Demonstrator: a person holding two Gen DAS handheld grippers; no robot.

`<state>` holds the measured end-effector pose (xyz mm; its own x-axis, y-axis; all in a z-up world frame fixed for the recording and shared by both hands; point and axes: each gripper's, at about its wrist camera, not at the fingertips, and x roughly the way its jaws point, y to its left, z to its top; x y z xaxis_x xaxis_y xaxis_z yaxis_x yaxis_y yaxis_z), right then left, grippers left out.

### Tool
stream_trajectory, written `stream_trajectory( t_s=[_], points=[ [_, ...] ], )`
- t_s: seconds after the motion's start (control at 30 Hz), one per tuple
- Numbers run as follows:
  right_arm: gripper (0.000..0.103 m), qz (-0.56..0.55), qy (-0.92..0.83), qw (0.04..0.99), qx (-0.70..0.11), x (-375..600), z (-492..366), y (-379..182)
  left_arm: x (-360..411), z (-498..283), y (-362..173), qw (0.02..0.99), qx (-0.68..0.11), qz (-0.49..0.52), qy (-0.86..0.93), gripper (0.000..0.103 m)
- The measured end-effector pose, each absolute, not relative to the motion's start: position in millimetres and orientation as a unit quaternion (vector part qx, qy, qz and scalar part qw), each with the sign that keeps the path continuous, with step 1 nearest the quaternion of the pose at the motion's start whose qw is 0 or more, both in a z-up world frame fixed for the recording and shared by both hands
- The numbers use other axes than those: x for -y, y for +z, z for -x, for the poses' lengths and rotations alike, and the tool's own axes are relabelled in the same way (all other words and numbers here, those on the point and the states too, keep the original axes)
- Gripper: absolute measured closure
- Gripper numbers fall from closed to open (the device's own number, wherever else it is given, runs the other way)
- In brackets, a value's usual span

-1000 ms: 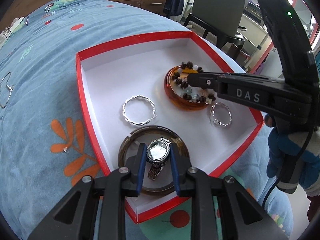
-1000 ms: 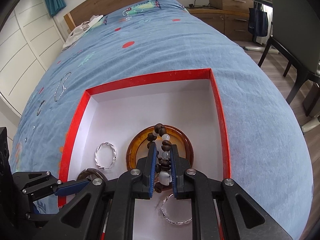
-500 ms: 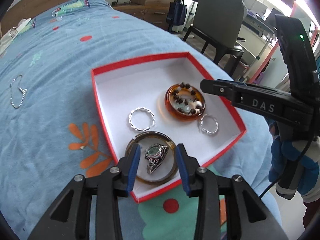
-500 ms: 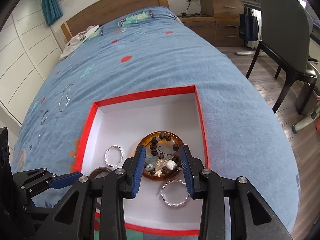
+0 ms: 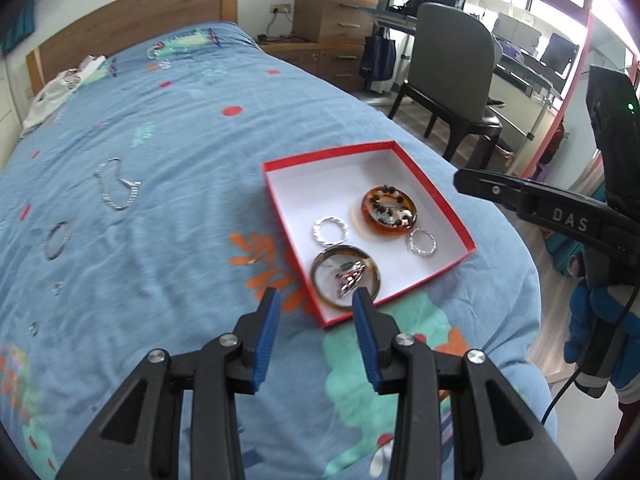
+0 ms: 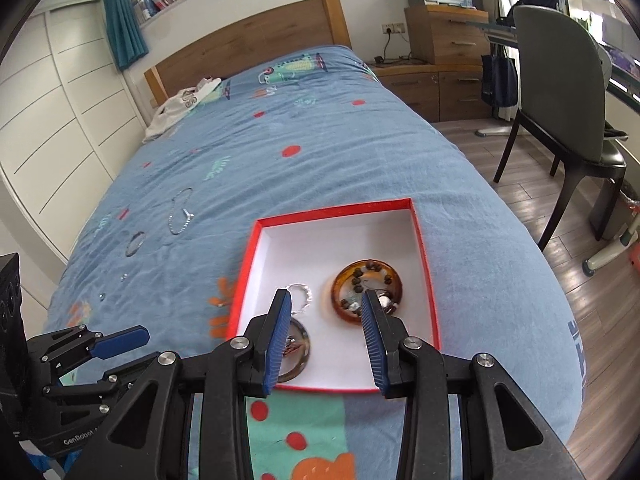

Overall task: Organize jewelry
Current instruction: 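Lift both tools away from the box toward the small silver rings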

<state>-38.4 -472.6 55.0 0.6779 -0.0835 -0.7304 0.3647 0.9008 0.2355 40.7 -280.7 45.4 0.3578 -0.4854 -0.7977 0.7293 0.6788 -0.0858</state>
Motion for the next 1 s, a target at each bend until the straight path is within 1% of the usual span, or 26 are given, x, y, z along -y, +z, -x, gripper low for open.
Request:
stream_trajectory(
  t_s=[0.23, 0.37, 0.5, 1.0],
  points=[
    [0.067, -0.171, -0.105, 0.91, -0.363, 437.8, 50.9, 83.0, 230.9, -29.4, 68.2, 0.835, -0.401, -0.148, -0.347, 0.067],
    [0.067, -0.161, -0.094, 0.915, -0.357, 418.8, 52.3, 94.3, 201.9, -27.4, 75.3, 0.846, -0.396, -0.141, -0.328, 0.063],
    [0.067, -0.15, -0.081, 0.919, -0.355, 399.4, 51.6, 103.5, 171.2, -26.7, 79.2, 0.858, -0.389, -0.137, -0.307, 0.063],
    [0.067, -0.114, -0.039, 0.922, -0.367, 339.6, 36.2, 111.1, 74.2, -46.9, 84.6, 0.887, -0.383, -0.098, -0.239, 0.062]
  ],
)
